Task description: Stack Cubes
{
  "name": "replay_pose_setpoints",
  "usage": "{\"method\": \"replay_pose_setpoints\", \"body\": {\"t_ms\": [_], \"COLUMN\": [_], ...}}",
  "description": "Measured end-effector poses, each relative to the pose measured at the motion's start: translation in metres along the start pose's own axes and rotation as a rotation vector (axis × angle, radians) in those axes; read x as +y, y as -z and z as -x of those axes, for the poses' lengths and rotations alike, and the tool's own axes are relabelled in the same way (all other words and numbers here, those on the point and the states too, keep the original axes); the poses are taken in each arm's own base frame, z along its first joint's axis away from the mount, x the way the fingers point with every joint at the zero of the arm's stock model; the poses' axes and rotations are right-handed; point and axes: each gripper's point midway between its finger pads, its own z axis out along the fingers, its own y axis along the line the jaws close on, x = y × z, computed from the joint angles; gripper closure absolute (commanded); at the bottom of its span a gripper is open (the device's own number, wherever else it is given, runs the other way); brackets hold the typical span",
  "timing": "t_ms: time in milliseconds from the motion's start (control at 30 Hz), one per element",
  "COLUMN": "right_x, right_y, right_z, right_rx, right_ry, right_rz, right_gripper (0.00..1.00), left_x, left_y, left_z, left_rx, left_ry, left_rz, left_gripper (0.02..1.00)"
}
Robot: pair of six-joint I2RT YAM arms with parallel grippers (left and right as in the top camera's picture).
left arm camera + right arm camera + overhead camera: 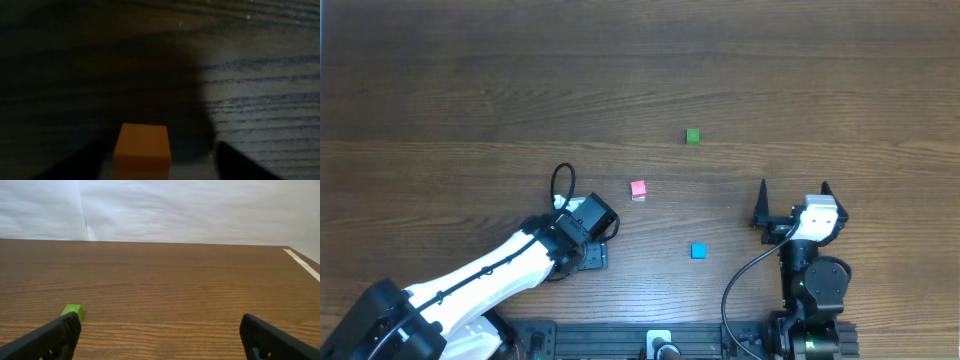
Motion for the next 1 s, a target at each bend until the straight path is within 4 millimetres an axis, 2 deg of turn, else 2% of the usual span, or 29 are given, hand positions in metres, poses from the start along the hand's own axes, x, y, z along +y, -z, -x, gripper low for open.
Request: {"method": "replay_pose_setpoints", "body": {"t_ms": [67, 333, 667, 867, 900, 1000], "right_x": [0.0, 0.0, 0.0, 0.0, 0.0, 0.0], "right_y": [0.0, 0.0, 0.0, 0.0, 0.0, 0.0], "right_z": [0.0, 0.0, 0.0, 0.0, 0.0, 0.0], "right_rx": [0.0, 0.0, 0.0, 0.0, 0.0, 0.0], "right_ry": [0.0, 0.0, 0.0, 0.0, 0.0, 0.0], "right_rz": [0.0, 0.0, 0.0, 0.0, 0.0, 0.0], "right_gripper": [0.007, 0.009, 0.009, 0.007, 0.007, 0.007], "left_x": [0.0, 0.0, 0.0, -0.001, -0.001, -0.012], "left_y": [0.0, 0.0, 0.0, 0.0, 0.002, 0.017], "left_z": [0.0, 0.0, 0.0, 0.0, 0.001, 0.013], "left_rx": [0.002, 0.0, 0.0, -0.001, 0.001, -0.006], "left_ry": [-0.002, 0.0, 0.0, 0.007, 0.007, 0.008], "left_rz": [-0.001, 0.0, 0.0, -0.001, 0.0, -0.005], "left_gripper": [0.511, 0.641, 0.862, 0.943, 0.98, 0.976]}}
